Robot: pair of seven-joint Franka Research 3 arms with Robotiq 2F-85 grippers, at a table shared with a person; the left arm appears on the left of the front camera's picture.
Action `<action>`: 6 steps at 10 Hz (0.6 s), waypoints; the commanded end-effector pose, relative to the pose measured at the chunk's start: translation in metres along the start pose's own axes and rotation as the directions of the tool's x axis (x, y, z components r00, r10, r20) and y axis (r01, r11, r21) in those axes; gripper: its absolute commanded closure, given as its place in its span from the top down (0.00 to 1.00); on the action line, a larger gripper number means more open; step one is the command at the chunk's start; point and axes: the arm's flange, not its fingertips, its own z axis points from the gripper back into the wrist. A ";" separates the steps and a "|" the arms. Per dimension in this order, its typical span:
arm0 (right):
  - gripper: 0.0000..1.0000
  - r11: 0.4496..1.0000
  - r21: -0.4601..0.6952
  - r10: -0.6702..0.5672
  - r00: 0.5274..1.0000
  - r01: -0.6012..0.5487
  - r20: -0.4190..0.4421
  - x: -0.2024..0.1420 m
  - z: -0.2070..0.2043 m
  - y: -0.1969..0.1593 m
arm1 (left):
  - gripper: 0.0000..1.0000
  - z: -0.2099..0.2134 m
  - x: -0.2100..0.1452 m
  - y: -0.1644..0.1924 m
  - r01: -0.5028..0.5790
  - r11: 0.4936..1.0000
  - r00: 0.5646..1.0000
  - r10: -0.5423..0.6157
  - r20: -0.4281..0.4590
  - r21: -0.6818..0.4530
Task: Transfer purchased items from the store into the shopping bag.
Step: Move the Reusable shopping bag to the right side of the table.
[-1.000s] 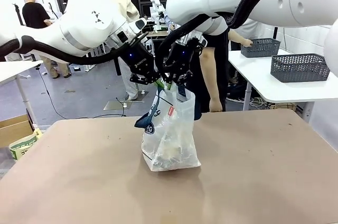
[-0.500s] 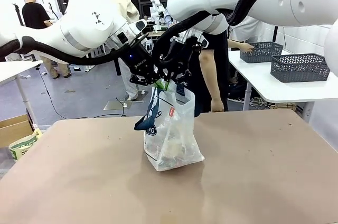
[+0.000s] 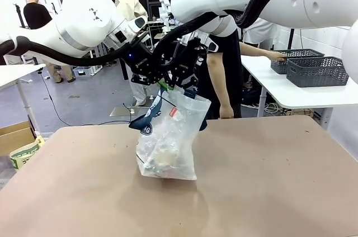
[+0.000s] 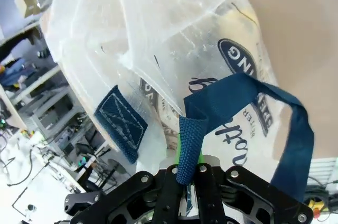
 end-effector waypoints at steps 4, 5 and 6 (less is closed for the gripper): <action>0.00 0.993 -0.033 -0.109 0.984 0.115 0.137 -0.018 -0.001 0.014 | 0.00 -0.006 0.008 0.010 0.016 1.000 0.999 -0.015 -0.039 0.006; 0.00 0.995 -0.015 -0.099 0.993 0.101 0.069 -0.002 0.001 0.006 | 0.00 -0.001 0.006 0.007 0.049 0.997 0.999 -0.049 -0.009 -0.065; 0.00 0.995 -0.015 -0.099 0.993 0.101 0.069 -0.002 0.001 0.006 | 0.00 -0.001 0.006 0.007 0.049 0.997 0.999 -0.049 -0.009 -0.065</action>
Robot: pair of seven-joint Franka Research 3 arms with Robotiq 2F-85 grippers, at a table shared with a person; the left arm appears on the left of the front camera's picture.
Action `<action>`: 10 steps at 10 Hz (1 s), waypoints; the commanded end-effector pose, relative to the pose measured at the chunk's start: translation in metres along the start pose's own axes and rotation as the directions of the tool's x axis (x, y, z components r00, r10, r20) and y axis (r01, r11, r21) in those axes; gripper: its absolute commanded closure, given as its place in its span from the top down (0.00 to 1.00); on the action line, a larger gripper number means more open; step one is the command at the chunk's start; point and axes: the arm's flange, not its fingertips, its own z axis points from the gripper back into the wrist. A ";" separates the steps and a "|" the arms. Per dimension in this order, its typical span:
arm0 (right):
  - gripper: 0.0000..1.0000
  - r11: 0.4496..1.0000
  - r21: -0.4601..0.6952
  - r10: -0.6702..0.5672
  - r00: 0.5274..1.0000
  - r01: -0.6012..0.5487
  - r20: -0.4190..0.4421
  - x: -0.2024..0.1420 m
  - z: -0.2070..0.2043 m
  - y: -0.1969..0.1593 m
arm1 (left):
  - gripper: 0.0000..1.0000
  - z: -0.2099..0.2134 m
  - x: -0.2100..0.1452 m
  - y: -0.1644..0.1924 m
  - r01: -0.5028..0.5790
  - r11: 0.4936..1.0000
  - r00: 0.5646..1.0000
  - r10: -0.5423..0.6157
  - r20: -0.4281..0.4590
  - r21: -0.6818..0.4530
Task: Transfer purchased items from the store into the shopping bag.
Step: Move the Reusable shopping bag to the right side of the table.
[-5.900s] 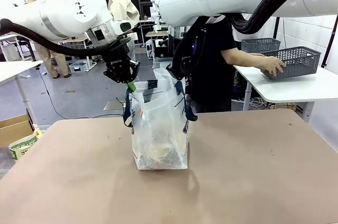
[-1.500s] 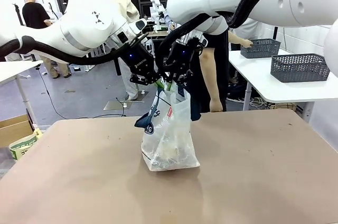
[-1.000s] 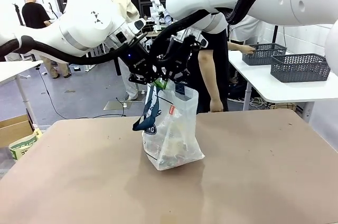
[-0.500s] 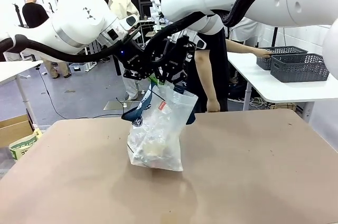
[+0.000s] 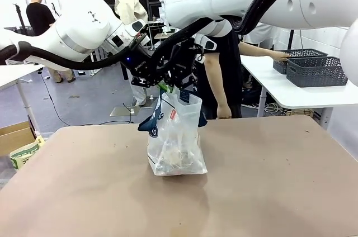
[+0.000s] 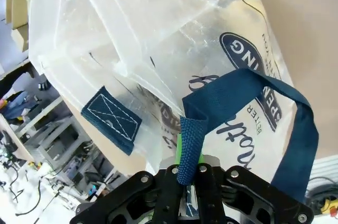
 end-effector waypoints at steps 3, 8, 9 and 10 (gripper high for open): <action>0.00 1.000 -0.001 -0.002 1.000 0.002 -0.001 0.003 -0.001 -0.002 | 0.00 0.000 0.000 -0.001 0.001 1.000 1.000 -0.001 0.001 -0.001; 0.00 0.996 0.024 -0.091 0.996 0.091 0.020 0.006 -0.001 0.001 | 0.00 -0.005 0.002 0.017 0.044 0.997 0.998 -0.041 0.050 -0.069; 0.00 0.996 0.027 -0.082 0.996 0.081 0.019 0.007 -0.001 0.002 | 0.00 -0.002 0.000 0.015 0.041 0.997 0.997 -0.036 0.074 -0.066; 0.00 0.997 0.004 -0.078 0.997 0.078 0.009 0.007 -0.003 -0.003 | 0.00 -0.009 0.006 0.011 0.033 0.999 0.999 -0.033 0.015 -0.017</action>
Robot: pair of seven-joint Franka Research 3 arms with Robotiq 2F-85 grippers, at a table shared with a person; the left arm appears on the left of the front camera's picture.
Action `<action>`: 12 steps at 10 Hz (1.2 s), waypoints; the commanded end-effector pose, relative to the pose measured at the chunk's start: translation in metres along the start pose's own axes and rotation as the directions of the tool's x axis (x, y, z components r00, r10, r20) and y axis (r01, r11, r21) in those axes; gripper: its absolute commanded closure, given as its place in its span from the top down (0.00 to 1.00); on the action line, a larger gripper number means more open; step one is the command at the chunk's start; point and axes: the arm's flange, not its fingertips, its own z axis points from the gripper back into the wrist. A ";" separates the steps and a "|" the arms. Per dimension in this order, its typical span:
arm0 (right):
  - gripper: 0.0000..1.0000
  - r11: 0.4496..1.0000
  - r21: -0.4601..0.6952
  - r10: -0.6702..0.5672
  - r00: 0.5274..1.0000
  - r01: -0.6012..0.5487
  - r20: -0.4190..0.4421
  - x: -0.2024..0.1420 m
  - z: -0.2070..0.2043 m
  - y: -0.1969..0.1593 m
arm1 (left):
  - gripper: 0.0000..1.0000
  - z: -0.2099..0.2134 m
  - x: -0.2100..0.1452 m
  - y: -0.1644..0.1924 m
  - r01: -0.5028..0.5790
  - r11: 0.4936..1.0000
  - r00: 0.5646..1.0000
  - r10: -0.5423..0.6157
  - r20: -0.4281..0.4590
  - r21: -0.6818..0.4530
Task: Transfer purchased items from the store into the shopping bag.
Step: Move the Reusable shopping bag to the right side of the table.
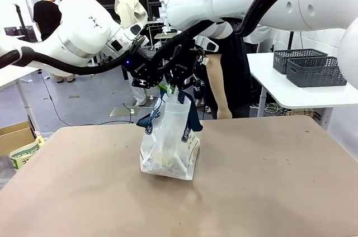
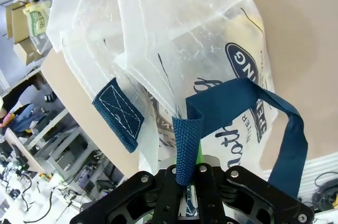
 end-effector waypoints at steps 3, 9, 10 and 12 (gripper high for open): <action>0.00 1.000 0.000 0.000 1.000 0.000 0.000 -0.001 0.000 0.000 | 0.40 0.001 -0.004 -0.002 0.005 1.000 1.000 -0.005 -0.029 0.000; 0.00 0.999 -0.003 -0.036 0.999 0.036 -0.008 0.004 -0.005 0.002 | 0.51 0.004 -0.031 -0.011 0.047 0.997 0.998 -0.050 -0.039 -0.064; 0.00 0.999 -0.003 -0.035 0.999 0.035 -0.012 0.004 -0.005 0.002 | 0.51 0.005 -0.036 -0.010 0.079 0.995 0.996 -0.082 -0.041 -0.065; 0.00 0.999 -0.005 -0.033 0.999 0.033 -0.017 0.004 -0.006 0.002 | 0.51 0.005 -0.042 -0.010 0.115 0.991 0.992 -0.118 -0.045 -0.072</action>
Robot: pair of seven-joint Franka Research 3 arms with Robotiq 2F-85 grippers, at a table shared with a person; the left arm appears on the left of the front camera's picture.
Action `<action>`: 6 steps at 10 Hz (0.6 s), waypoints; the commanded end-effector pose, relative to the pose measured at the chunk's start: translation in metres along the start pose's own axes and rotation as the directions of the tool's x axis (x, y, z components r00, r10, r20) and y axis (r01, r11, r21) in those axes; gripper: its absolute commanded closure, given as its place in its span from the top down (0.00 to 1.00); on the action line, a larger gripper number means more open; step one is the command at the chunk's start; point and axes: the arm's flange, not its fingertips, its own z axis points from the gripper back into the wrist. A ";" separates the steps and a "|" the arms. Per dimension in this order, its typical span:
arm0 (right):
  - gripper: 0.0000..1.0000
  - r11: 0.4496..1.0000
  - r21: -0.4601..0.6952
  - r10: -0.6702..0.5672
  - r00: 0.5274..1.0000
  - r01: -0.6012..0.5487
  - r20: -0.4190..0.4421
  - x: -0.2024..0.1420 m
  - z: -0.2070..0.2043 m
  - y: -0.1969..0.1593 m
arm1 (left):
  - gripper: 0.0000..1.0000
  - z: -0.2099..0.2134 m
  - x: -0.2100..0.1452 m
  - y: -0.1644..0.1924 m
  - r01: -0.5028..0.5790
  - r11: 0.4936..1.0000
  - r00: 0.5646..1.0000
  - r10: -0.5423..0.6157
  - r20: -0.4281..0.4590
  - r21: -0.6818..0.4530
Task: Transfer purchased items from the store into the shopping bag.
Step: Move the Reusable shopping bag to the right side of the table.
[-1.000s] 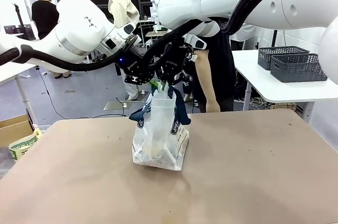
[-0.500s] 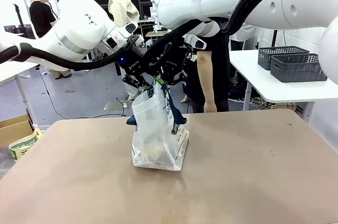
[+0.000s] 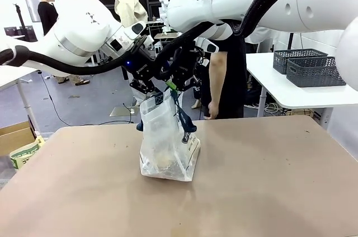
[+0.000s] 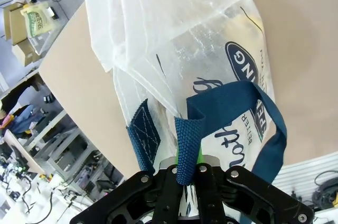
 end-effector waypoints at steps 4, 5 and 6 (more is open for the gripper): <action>0.00 1.000 0.010 -0.024 0.999 0.025 -0.040 0.001 -0.001 0.004 | 0.51 -0.019 -0.011 -0.004 0.122 0.992 0.991 -0.121 -0.062 0.020; 0.00 1.000 0.011 -0.024 0.999 0.024 -0.044 0.001 -0.001 0.004 | 0.51 -0.023 -0.011 -0.006 0.141 0.989 0.987 -0.137 -0.080 0.048; 0.00 1.000 0.011 -0.026 0.999 0.027 -0.046 0.000 -0.001 0.003 | 0.51 -0.023 -0.011 -0.004 0.152 0.986 0.984 -0.145 -0.099 0.063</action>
